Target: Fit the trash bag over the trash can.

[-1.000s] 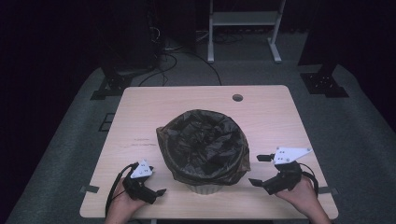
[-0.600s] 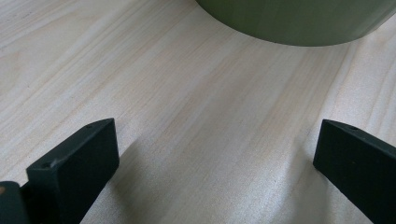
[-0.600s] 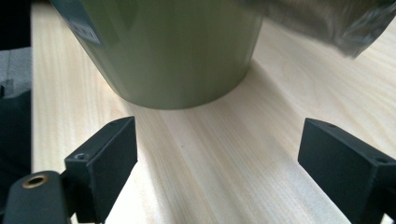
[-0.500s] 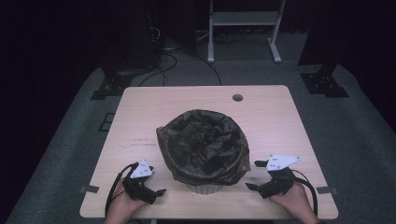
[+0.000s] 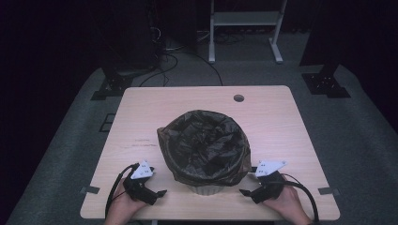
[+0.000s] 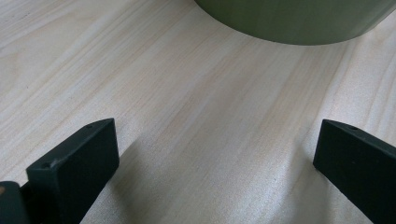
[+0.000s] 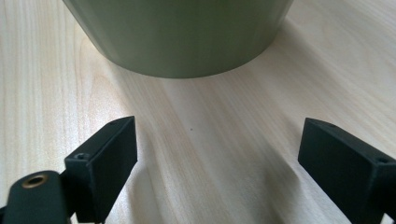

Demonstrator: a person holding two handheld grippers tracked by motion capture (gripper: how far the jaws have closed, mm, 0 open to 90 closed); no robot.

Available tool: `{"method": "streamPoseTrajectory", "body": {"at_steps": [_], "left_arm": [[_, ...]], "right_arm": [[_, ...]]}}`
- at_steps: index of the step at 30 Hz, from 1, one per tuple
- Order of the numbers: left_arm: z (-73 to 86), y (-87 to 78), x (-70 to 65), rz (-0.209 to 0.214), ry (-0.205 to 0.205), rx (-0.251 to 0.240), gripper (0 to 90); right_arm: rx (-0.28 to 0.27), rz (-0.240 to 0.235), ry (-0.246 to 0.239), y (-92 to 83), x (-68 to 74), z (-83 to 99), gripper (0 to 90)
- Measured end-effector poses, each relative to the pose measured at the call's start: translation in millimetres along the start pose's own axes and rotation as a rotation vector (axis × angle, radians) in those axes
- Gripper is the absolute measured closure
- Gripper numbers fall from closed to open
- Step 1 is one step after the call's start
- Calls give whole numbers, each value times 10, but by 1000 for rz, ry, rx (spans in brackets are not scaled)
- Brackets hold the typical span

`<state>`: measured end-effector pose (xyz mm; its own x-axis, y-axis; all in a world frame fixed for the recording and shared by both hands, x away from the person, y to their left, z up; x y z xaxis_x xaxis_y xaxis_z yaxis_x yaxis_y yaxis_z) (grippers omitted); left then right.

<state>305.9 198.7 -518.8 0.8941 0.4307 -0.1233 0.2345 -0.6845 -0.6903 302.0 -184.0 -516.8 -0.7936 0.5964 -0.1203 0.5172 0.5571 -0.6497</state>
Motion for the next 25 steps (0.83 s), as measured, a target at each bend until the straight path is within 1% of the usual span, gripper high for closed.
{"method": "streamPoseTrajectory", "body": {"at_steps": [1,3,4,7,25], "left_arm": [[0,0,0,0,0,0,0],[0,0,0,0,0,0,0],[0,0,0,0,0,0,0],[0,0,0,0,0,0,0],[0,0,0,0,0,0,0]], "right_arm": [[4,-10,3,16,13,2,108],[7,-7,-1,23,17,5,108],[19,-6,-8,34,26,7,108],[30,-5,-10,44,33,7,108],[31,-1,-5,49,35,3,108]]}}
Point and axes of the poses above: each handheld gripper's, and its own axes: y roughly forward along the jaws, z roughly out of its underside, x roughly to its left, the point moved 5 cm from there along y, roughly forward along the jaws, and after that the axes turned 11 degrees about z, right-handed, at the moved point
